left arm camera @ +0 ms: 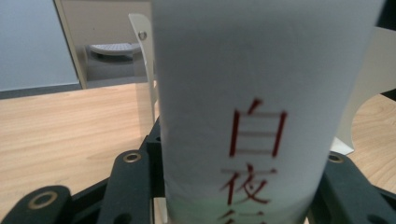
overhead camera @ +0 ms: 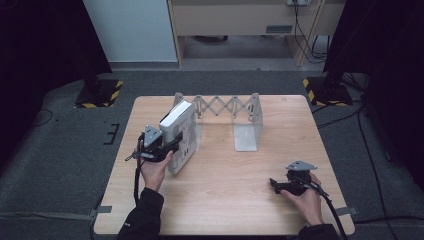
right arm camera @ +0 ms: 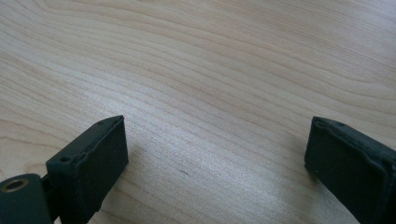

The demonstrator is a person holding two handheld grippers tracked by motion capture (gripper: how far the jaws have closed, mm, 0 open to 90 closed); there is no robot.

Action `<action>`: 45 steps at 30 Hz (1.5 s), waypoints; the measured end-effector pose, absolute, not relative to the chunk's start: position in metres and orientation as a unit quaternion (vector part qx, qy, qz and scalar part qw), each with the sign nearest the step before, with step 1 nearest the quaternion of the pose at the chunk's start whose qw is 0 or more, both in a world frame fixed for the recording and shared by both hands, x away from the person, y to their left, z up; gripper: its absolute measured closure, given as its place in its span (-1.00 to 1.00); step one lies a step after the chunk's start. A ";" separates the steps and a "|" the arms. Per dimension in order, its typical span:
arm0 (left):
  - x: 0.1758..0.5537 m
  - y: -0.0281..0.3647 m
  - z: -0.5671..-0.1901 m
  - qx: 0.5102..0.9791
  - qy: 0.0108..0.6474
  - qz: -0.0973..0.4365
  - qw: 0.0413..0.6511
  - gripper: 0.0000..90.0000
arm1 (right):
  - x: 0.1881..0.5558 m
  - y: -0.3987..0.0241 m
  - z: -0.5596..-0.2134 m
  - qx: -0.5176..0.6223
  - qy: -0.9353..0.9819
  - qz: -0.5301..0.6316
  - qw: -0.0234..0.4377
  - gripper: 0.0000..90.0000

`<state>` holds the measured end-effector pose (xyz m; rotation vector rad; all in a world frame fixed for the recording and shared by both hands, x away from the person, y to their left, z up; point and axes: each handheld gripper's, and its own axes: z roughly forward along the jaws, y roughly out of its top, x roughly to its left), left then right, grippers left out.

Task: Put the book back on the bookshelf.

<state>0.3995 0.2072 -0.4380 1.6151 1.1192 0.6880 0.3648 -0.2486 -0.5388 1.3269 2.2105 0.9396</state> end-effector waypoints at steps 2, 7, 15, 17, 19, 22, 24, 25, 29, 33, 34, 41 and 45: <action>0.395 0.209 -0.442 0.668 0.473 0.280 0.503 0.13 | 0.365 -0.249 -0.539 0.474 0.790 0.336 0.197 -0.86; 0.392 0.213 -0.450 0.666 0.481 0.269 0.503 0.12 | 0.365 -0.249 -0.539 0.474 0.790 0.336 0.197 -0.86; 0.398 0.209 -0.446 0.637 0.476 0.285 0.536 0.02 | 0.365 -0.249 -0.539 0.474 0.790 0.336 0.198 -0.86; 0.401 0.207 -0.444 0.635 0.475 0.289 0.536 -0.01 | 0.365 -0.249 -0.539 0.474 0.790 0.336 0.197 -0.86; 0.402 0.207 -0.443 0.634 0.476 0.290 0.536 -0.02 | 0.365 -0.249 -0.539 0.474 0.790 0.336 0.197 -0.86; 0.404 0.207 -0.444 0.625 0.483 0.292 0.539 0.01 | 0.365 -0.249 -0.539 0.474 0.790 0.336 0.197 -0.86; 0.404 0.209 -0.443 0.623 0.483 0.300 0.537 0.09 | 0.365 -0.249 -0.539 0.474 0.790 0.336 0.198 -0.86; 0.405 0.210 -0.440 0.619 0.491 0.299 0.535 0.10 | 0.365 -0.249 -0.539 0.474 0.790 0.336 0.197 -0.86; 0.410 0.211 -0.437 0.616 0.494 0.297 0.537 0.11 | 0.365 -0.249 -0.539 0.474 0.790 0.336 0.197 -0.86; 0.416 0.208 -0.431 0.622 0.488 0.301 0.533 0.12 | 0.365 -0.249 -0.539 0.473 0.790 0.336 0.197 -0.86; 0.420 0.206 -0.427 0.624 0.488 0.307 0.528 0.12 | 0.365 -0.248 -0.539 0.474 0.790 0.336 0.197 -0.86; 0.435 0.198 -0.424 0.611 0.491 0.334 0.523 0.13 | 0.365 -0.248 -0.539 0.476 0.789 0.336 0.195 -0.86; 0.439 0.194 -0.427 0.608 0.484 0.339 0.530 0.12 | 0.366 -0.248 -0.539 0.475 0.790 0.336 0.196 -0.86</action>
